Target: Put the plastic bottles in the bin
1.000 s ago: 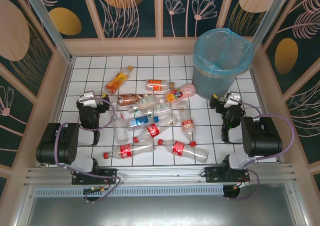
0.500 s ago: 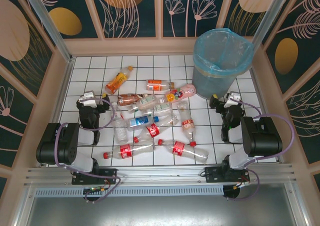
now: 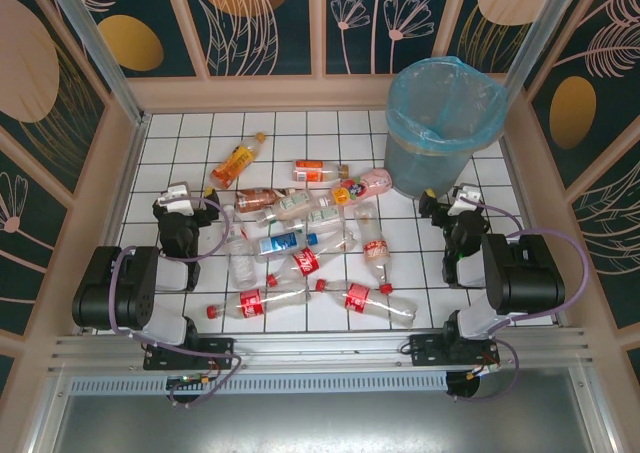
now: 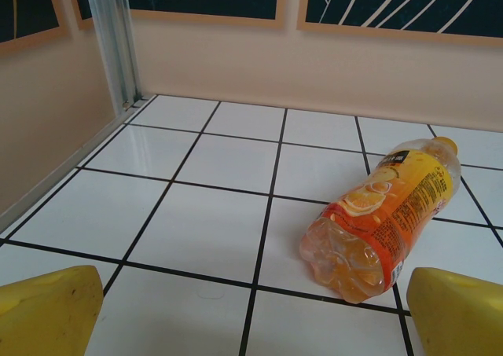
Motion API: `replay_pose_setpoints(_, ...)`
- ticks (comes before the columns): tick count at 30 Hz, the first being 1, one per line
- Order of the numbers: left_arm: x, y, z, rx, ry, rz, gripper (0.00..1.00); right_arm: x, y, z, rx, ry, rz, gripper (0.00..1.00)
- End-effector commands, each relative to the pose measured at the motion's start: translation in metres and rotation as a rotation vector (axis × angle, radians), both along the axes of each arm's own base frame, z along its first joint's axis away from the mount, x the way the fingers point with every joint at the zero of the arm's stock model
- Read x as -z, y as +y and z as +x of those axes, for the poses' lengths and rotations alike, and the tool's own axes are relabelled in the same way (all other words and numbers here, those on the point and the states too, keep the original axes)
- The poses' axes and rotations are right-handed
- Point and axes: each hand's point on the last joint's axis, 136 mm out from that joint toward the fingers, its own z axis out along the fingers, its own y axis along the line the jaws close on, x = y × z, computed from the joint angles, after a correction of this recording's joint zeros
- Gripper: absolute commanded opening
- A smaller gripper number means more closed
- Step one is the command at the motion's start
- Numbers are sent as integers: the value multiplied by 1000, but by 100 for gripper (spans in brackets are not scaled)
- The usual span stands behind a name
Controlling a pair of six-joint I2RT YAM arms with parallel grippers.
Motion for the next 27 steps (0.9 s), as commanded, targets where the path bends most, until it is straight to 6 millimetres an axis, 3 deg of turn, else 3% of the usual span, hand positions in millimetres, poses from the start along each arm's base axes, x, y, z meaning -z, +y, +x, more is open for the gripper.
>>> replay_pose_setpoints(1,-19,3,9,-7,-41,7,99,-21,-2,3,1,-86,-22,99)
replay_pose_setpoints(6,-39,4,22,-13,47,24,99,-47,2,-23,-15,-194,-25,99)
replay_pose_setpoints(14,-56,4,-10,-17,-20,-37,98,-62,8,-40,-1,-177,30,96)
replay_pose_setpoints(19,-78,-1,-30,-3,-73,-129,96,-66,13,-43,12,-95,35,94)
replay_pose_setpoints(27,-126,-33,-52,160,-60,-323,80,-74,46,-51,-97,97,204,84)
